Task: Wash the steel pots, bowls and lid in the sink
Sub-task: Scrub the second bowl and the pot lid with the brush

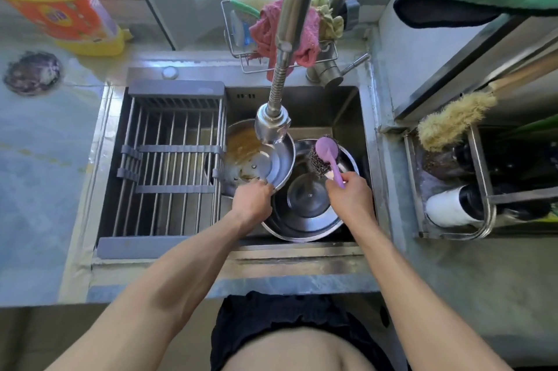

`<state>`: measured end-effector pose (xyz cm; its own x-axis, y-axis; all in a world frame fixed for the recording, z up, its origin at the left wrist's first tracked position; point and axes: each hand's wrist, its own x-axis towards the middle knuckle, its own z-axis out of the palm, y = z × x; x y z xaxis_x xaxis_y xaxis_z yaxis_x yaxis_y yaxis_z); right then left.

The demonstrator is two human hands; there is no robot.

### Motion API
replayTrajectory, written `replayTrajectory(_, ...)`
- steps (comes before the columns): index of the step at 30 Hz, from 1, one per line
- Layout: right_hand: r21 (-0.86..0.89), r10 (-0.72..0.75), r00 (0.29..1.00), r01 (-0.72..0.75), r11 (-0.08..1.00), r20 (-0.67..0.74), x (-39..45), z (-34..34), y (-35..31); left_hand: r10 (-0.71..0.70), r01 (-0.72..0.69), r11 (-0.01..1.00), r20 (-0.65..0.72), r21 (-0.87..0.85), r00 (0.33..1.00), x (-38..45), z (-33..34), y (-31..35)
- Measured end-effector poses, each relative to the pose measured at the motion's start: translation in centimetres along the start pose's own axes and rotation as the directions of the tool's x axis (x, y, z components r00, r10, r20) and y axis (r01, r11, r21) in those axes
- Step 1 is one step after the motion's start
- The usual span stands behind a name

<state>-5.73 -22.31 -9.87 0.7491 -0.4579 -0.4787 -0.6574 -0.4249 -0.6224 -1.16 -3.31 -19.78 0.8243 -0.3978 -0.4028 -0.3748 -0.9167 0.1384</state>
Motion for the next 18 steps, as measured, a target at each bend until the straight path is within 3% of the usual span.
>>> replayTrajectory(6,0.099,0.074,0.997,-0.072,0.992,-0.018,0.2,-0.1,1.3,0.0,-0.001,1.0,-0.031,-0.027,1.0,-1.0,-0.6,-0.5)
replayTrajectory(9,0.158,0.09,0.996,-0.091,0.983,0.011,0.5,0.0,1.7,-0.061,0.034,0.983,-0.144,-0.182,0.988,-0.9,-0.5,-0.9)
replayTrajectory(12,0.164,0.1,0.994,-0.104,0.981,0.033,1.2,0.4,2.1,-0.209,0.107,0.918,-0.237,-0.381,0.949,0.1,-1.2,-0.5)
replayTrajectory(15,0.212,0.113,0.99,-0.128,0.969,0.081,1.8,1.1,2.4,-0.251,0.143,0.888,-0.201,-0.436,0.947,0.9,-1.9,0.5)
replayTrajectory(18,0.278,0.121,0.983,-0.156,0.948,0.14,2.0,1.5,1.9,-0.182,0.115,0.916,-0.141,-0.385,0.973,0.9,-2.0,1.1)
